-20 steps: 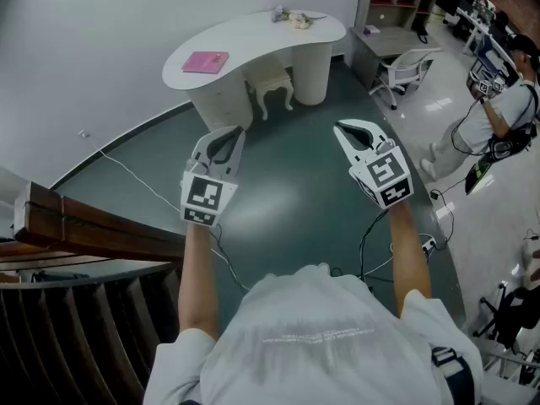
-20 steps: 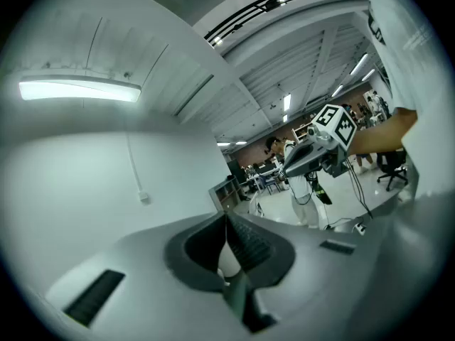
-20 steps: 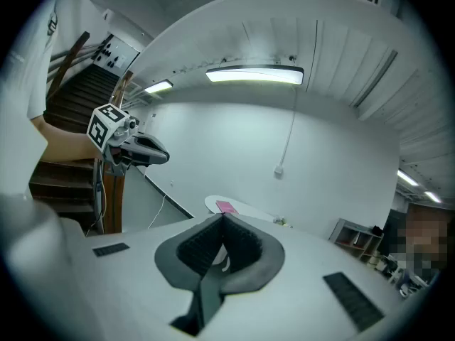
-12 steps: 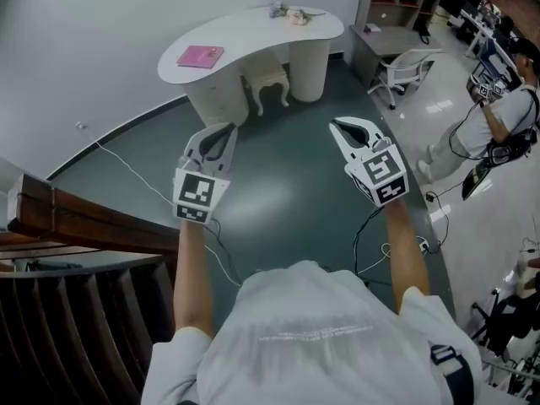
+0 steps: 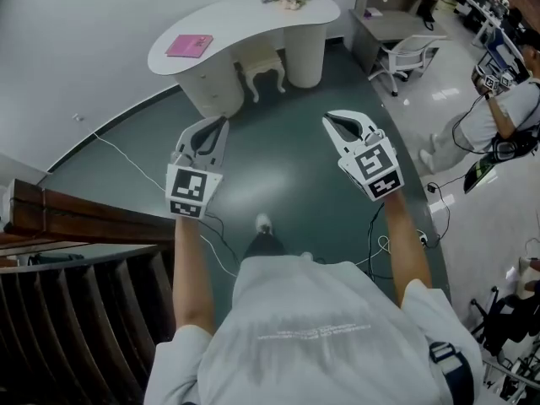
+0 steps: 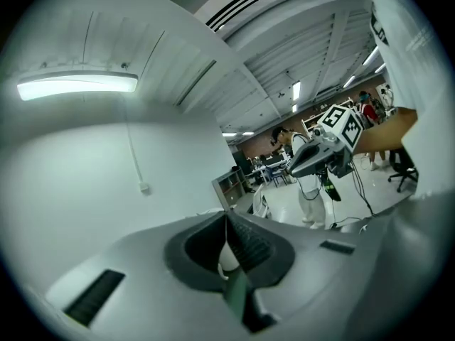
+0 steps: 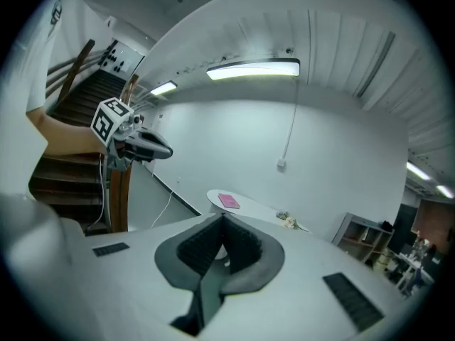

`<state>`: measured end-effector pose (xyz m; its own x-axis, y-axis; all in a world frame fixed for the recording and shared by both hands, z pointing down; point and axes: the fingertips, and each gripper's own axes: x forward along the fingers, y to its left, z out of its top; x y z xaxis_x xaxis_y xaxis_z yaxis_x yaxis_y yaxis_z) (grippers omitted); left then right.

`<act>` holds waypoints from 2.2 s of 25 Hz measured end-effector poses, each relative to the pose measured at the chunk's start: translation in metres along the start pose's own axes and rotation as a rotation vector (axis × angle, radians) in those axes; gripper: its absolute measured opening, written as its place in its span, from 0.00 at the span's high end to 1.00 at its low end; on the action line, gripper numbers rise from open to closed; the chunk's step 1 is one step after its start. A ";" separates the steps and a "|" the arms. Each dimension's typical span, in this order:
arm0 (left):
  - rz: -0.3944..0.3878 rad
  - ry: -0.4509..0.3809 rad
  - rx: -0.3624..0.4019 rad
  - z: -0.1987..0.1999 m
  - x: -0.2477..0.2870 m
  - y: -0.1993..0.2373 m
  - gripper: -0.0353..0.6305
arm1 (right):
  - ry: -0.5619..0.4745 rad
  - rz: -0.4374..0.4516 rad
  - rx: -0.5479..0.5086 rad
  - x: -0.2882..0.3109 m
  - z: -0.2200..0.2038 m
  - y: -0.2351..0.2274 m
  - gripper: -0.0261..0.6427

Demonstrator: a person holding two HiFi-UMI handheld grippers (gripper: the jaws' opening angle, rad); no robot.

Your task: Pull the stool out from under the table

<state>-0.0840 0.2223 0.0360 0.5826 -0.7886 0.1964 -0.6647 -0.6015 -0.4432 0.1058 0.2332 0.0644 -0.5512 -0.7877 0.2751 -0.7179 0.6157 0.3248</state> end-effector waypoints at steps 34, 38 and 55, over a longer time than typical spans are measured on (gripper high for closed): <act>-0.070 0.040 -0.134 -0.115 0.337 0.259 0.92 | 0.122 -0.087 0.087 0.354 -0.015 -0.245 0.94; -0.072 0.069 -0.138 -0.134 0.369 0.262 0.92 | 0.099 -0.036 0.097 0.381 -0.022 -0.262 0.94; -0.055 0.212 -0.279 -0.297 0.502 0.239 0.92 | 0.144 0.121 0.128 0.546 -0.191 -0.325 0.94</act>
<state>-0.0892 -0.3548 0.2882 0.5307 -0.7451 0.4040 -0.7541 -0.6326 -0.1763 0.1193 -0.3932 0.2815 -0.5767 -0.6917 0.4348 -0.7032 0.6911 0.1667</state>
